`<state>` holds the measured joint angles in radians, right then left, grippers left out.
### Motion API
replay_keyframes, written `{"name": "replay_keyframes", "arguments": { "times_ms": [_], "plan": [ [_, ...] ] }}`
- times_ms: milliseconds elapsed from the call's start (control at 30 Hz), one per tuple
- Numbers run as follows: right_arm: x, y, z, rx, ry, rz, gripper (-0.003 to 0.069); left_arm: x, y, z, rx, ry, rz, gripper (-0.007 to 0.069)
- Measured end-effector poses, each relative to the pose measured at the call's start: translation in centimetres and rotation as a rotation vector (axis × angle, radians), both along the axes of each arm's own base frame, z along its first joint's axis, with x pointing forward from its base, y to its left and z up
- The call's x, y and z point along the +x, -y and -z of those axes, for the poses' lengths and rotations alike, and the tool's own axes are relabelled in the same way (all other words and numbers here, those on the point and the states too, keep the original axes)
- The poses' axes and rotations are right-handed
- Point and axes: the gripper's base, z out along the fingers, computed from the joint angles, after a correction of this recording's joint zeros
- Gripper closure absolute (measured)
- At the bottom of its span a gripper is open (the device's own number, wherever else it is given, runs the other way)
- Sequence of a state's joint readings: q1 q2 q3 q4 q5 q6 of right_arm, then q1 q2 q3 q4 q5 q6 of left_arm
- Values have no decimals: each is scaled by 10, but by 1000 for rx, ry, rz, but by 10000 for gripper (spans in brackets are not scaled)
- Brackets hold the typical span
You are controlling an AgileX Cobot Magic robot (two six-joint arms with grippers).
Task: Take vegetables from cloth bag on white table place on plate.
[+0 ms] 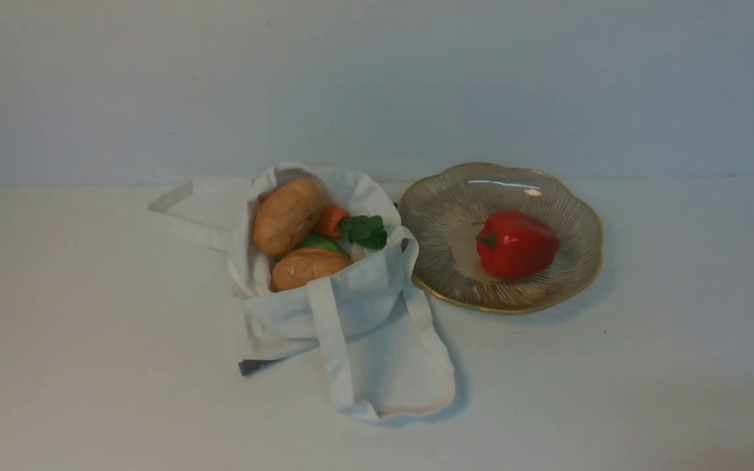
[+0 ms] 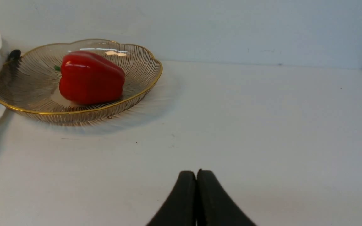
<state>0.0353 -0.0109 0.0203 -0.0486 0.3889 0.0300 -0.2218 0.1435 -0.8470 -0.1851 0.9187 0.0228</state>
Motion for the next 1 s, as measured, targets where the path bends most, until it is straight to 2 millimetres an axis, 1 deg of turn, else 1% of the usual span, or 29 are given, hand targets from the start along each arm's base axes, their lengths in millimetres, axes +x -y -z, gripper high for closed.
{"name": "replay_keyframes", "arguments": {
  "times_ms": [33, 133, 200, 333, 367, 400, 433, 567, 767, 867, 1000],
  "plan": [
    [0, 0, 0, 0, 0, 0, 673, -1, 0, 1, -3, 9, -1, 629],
    [0, 0, 0, 0, 0, 0, 673, 2, 0, 12, -24, 44, -10, 629],
    [0, 0, 0, 0, 0, 0, 673, 10, 1, 21, -24, 23, -13, 629],
    [0, 0, 0, 0, 0, 0, 673, 23, 4, 32, -43, 25, -18, 629],
    [0, 0, 0, 0, 0, 0, 673, 27, 4, 34, -54, 41, -23, 629],
    [0, 0, 0, 0, 0, 0, 673, 27, 4, 34, -54, 41, -23, 629],
    [0, 0, 0, 0, 0, 0, 673, 33, 5, 37, -68, 71, -34, 629],
    [0, 0, 0, 0, 0, 0, 673, 43, 5, 42, -103, 148, -57, 629],
    [0, 0, 0, 0, 0, 0, 673, 51, 6, 57, -96, 113, -62, 629],
    [0, 0, 0, 0, 0, 0, 673, 53, 7, 62, -90, 93, -61, 629],
    [0, 0, 0, 0, 0, 0, 673, 53, 7, 63, -71, 86, -62, 629]
  ]
}}
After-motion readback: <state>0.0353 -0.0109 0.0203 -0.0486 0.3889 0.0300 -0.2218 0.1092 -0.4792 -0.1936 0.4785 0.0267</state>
